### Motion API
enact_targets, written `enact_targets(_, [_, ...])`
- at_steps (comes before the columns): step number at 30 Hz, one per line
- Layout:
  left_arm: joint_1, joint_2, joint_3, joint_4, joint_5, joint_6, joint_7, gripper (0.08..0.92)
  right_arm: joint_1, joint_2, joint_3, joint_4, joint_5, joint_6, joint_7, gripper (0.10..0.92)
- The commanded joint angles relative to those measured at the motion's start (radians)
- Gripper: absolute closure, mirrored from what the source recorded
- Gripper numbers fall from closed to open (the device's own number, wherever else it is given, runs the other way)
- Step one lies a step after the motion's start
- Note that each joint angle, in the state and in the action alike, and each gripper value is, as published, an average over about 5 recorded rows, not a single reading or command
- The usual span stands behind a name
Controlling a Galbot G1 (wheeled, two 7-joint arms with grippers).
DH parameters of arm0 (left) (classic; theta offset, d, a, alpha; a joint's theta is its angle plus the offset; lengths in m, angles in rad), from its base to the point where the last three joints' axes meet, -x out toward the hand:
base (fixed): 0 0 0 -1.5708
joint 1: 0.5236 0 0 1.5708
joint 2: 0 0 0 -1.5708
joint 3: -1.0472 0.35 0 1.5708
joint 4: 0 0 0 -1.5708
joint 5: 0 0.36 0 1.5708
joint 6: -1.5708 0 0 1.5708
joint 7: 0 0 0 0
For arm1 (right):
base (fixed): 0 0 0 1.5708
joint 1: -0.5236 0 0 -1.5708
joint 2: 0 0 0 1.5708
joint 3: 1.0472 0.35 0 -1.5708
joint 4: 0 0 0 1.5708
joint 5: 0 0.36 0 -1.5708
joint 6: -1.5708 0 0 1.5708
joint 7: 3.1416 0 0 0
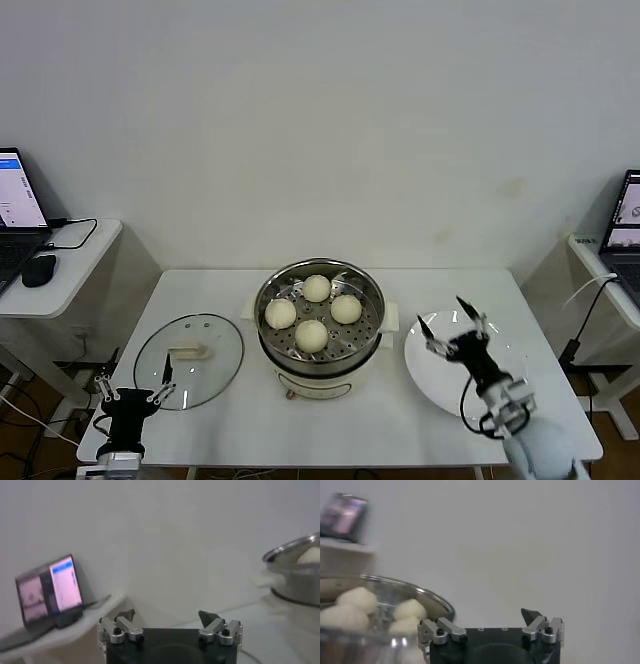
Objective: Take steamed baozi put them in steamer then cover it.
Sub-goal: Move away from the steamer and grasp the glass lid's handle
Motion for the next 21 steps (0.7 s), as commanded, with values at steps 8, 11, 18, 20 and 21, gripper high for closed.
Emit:
enact_targets(8, [-0.102,0.163,-0.04,0.359,0.9,-0.143,-0.048,0.177,-0.207,0.285,0.259,0.008,-0.075,0.088,0.061,0.203])
enact_targets(11, [-0.175,0.2,-0.003,0.439,0.913,-0.143,-0.038,0.177,-0.207,0.302,0.271,0.014,-0.075,0.085,0.075,0.203])
enact_targets(18, [-0.337,0.263,0.076,0.579,0.918,-0.148,-0.033,0.177,-0.223,0.329,0.301,0.02,-0.079,0.094,0.095,0.203])
enact_targets(20, [-0.377,0.27,0.092,0.609,0.925,-0.152,-0.033,0.177,-0.225,0.336,0.309,0.017,-0.081,0.099,0.099,0.203])
enact_targets(21, [-0.392,0.272,0.098,0.621,0.93,-0.155,-0.033,0.177,-0.225,0.339,0.312,0.016,-0.083,0.101,0.1,0.203])
